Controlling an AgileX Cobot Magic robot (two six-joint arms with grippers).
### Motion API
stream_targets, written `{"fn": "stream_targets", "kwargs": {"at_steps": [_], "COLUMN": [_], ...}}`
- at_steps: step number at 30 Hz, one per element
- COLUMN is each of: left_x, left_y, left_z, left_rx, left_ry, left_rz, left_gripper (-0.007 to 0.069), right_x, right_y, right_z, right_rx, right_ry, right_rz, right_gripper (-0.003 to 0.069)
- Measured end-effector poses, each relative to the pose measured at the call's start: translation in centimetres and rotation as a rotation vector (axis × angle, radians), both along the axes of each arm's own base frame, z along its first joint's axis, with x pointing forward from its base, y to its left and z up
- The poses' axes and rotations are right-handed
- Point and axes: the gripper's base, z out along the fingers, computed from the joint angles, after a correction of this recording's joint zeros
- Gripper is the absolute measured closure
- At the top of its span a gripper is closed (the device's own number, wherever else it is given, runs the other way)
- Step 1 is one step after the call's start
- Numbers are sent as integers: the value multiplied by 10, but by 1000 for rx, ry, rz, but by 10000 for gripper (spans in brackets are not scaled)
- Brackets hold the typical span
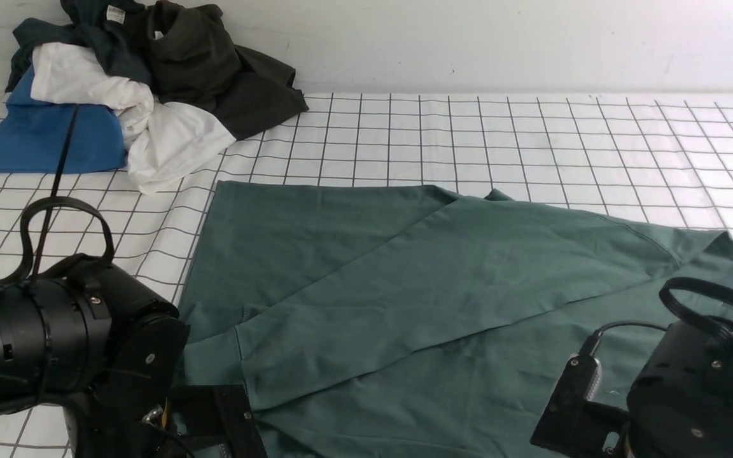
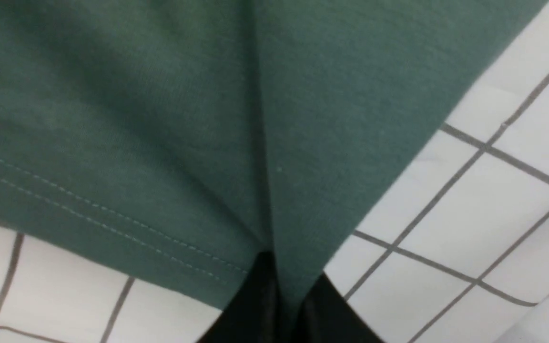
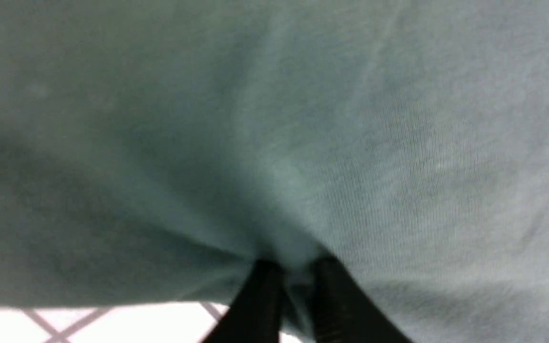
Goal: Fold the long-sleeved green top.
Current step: Use both arms simultaneously to clamp the lower edge of the clothing fabric, then use both arms to drag the lower edge of the fabric forward and fold it over the upper edge
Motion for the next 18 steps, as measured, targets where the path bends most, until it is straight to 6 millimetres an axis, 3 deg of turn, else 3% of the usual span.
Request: {"fn": "stream_targets", "kwargs": {"at_steps": [2, 8, 9, 12, 16, 18], "left_x": [0, 13, 25, 41, 85, 94], "left_y": [0, -4, -4, 0, 22, 26], "left_z": [0, 17, 29, 45, 87, 94], "left_rx": [0, -14, -33, -59, -126, -134], "left_ry": [-1, -26, -58, -106, -253, -275], "left_rz": [0, 15, 42, 83, 149, 155], "left_gripper": [629, 629, 629, 629, 620, 618], "right_x": [4, 20, 28, 39, 81, 94], "right_y": [0, 2, 4, 4, -6, -11], "right_z": [4, 38, 52, 67, 108, 119], "right_rx": [-13, -68, -83, -78, 41, 72], "right_ry": [-23, -106, -131, -154, -231, -254], "right_rz": [22, 65, 72, 75, 2, -17], "right_gripper": [650, 662, 662, 662, 662, 662]}}
